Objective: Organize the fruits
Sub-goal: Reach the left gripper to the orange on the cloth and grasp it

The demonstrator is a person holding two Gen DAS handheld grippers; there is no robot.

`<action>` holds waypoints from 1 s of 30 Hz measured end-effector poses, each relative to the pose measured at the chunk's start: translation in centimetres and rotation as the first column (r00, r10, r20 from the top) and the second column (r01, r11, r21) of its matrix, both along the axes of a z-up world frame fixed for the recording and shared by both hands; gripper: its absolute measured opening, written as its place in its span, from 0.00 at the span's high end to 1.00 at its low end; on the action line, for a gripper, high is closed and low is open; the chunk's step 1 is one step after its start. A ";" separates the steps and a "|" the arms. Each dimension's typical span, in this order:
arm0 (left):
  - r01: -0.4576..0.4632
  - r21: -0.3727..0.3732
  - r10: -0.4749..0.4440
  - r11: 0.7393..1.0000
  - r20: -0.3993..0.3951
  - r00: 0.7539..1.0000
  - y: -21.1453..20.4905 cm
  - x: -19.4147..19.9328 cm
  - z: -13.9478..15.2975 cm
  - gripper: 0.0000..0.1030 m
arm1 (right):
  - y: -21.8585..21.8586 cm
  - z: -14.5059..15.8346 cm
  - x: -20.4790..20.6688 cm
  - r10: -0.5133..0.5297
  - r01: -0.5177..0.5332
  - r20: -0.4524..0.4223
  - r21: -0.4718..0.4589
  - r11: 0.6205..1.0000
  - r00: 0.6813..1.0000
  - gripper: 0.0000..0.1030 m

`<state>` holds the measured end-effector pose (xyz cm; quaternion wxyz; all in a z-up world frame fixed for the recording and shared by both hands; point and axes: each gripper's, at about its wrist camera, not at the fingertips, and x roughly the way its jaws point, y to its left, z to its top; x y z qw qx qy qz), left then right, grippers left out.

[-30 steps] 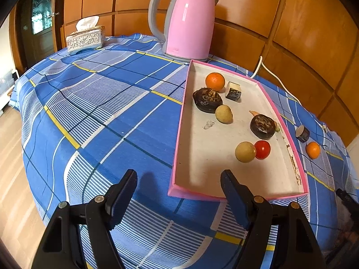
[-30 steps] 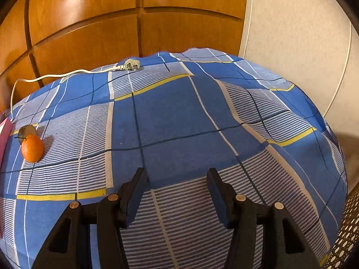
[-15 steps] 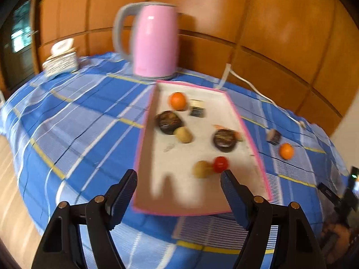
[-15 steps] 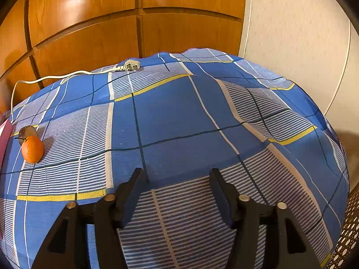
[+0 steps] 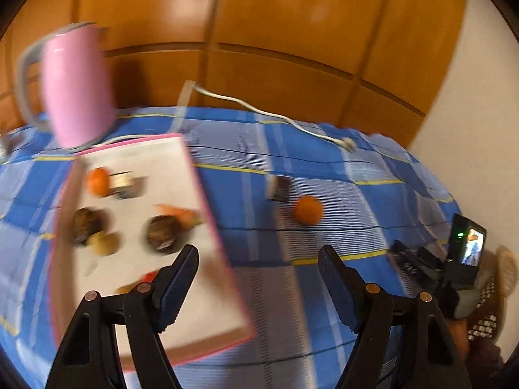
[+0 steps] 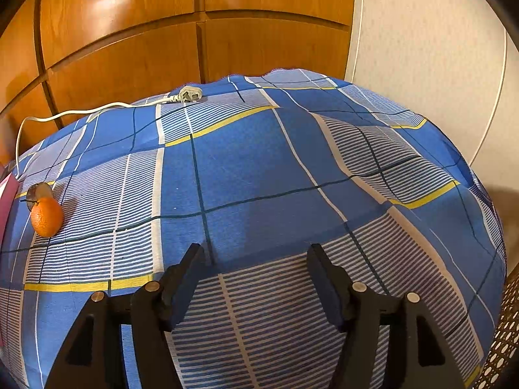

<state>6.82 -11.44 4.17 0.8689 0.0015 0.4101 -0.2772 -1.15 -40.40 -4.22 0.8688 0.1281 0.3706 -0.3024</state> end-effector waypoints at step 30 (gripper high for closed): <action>0.087 0.040 -0.080 0.995 -0.148 0.986 -11.3 5.3 -6.2 0.63 | 0.0 -0.1 -0.1 -0.004 0.004 0.022 -0.008 1.000 1.000 0.33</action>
